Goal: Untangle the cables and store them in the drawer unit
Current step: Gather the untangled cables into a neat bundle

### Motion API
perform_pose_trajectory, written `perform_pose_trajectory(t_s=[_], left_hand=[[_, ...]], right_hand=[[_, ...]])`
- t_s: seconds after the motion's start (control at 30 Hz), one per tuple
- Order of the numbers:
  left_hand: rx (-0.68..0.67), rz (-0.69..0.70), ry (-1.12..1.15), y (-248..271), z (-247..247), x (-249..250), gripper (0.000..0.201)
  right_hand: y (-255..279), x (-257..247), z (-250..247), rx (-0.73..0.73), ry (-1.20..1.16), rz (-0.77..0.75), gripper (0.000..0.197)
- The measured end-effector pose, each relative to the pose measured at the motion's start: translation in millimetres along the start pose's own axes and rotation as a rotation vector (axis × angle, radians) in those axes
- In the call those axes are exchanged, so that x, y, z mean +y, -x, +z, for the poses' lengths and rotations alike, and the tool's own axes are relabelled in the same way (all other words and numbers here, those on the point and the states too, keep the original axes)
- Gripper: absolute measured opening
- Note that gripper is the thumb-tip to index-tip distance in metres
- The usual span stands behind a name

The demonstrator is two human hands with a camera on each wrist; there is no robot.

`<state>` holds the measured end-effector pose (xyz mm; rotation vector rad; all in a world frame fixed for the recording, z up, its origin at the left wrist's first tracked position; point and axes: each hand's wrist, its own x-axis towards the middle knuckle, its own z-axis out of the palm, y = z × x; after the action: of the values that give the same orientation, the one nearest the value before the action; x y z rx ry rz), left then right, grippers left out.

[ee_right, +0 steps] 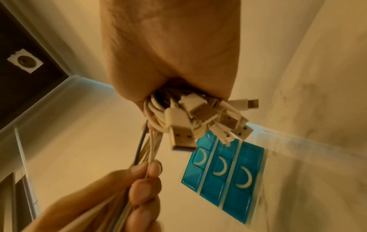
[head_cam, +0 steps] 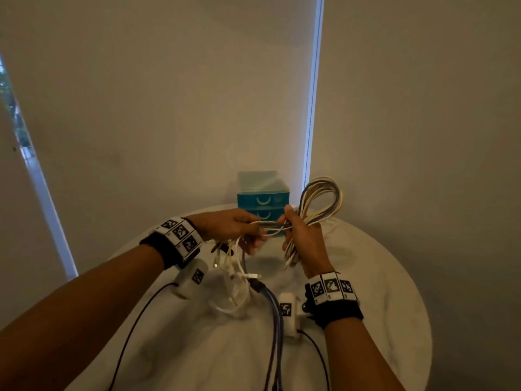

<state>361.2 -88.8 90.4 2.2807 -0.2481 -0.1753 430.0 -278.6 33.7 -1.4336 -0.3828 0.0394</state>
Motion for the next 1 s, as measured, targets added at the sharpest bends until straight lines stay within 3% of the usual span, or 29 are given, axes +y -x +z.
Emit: perform_pose_trajectory(t_s=[0.07,0.17,0.33,0.47,0.57,0.63,0.7,0.77,0.87,1.0], left_hand=[[0.025,0.029,0.023,-2,1,-8,0.02],[0.012,0.028,-0.122,-3,0,-17,0.023],[0.028,-0.051,-0.238,-6,-4,-12,0.066],[-0.073,-0.094,0.027,-13,6,-22,0.061],[-0.18,-0.109,0.242,-11,19,-23,0.045],[-0.173,-0.147,0.246,-11,21,-20,0.051],[-0.159,-0.215,0.048,-10,21,-10,0.063],[-0.126,-0.268,-0.302,-10,21,-4,0.066],[-0.068,-0.196,-0.68,-11,24,-6,0.06],[0.01,-0.03,-0.904,-14,25,-14,0.035]], right_hand=[[-3,2,1,0.032,0.028,-0.029,0.047],[-5,7,2,0.027,0.037,-0.006,0.046],[-1,1,4,-0.14,-0.84,0.202,0.032],[-6,1,-2,-0.079,-0.988,0.251,0.032],[-4,-2,-6,0.02,-0.907,0.29,0.034],[-1,-2,-5,0.104,-0.769,0.307,0.044],[-1,0,-1,0.194,-0.547,0.306,0.054],[-2,2,5,0.273,-0.364,0.282,0.056],[-7,6,8,0.396,-0.215,0.242,0.052],[-16,10,-8,0.504,-0.025,0.119,0.065]])
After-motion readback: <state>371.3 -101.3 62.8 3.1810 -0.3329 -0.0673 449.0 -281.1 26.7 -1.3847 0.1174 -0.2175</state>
